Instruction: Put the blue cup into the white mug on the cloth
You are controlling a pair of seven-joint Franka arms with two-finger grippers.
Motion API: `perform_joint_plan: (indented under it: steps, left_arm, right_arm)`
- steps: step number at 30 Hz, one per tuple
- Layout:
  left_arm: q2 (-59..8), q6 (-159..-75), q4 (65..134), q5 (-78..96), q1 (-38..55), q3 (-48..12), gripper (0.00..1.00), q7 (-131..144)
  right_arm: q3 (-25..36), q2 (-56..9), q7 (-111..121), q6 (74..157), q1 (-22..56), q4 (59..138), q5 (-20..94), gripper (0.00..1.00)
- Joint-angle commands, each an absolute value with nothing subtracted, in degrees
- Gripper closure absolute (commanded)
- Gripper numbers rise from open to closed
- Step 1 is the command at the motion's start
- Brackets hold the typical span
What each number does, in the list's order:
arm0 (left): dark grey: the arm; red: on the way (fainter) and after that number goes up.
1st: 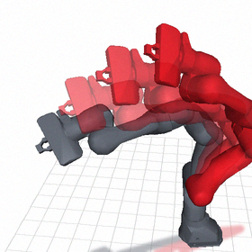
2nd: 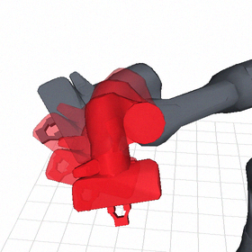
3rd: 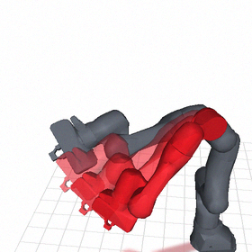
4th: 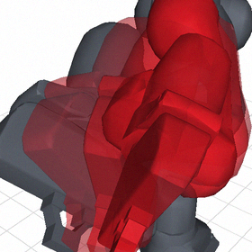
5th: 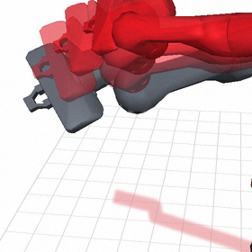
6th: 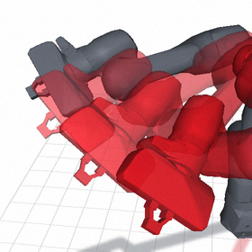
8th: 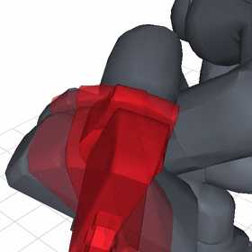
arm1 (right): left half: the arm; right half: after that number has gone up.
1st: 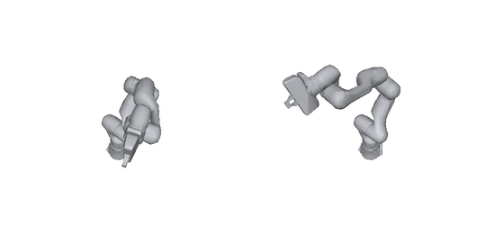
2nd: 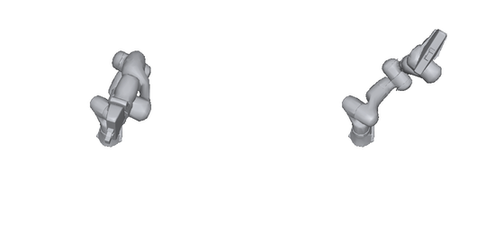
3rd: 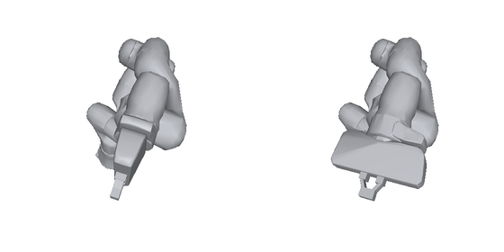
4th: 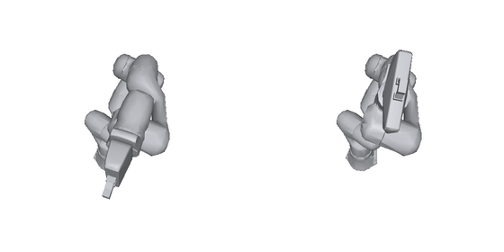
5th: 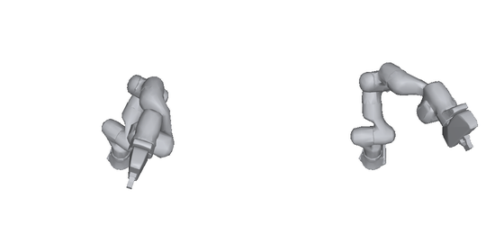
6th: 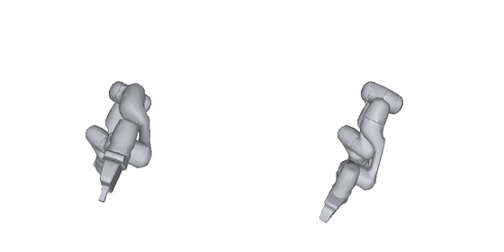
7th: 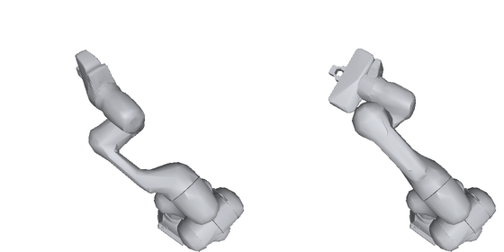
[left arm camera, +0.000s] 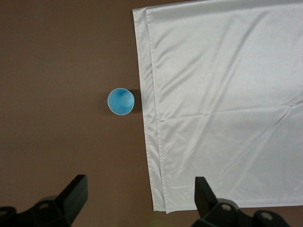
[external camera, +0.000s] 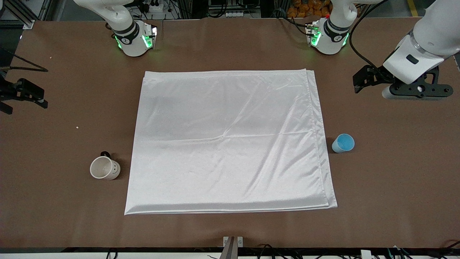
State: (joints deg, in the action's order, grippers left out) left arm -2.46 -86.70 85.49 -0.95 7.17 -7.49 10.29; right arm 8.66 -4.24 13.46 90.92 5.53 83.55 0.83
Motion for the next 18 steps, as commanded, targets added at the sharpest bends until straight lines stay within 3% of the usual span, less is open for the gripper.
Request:
perform_joint_plan:
  steps: [1,18]
  left_arm:
    - [-3.1,-86.7,84.2,-2.3,7.1,-7.6,0.00,10.2]
    - [-3.5,-87.3,83.9,-2.3,7.6,-7.6,0.00,10.3]
  right_arm:
    - [6.6,-0.9,7.5,91.6,4.7,87.6,0.9,0.00]
    - [5.3,0.7,6.4,89.7,3.2,90.3,1.1,0.00]
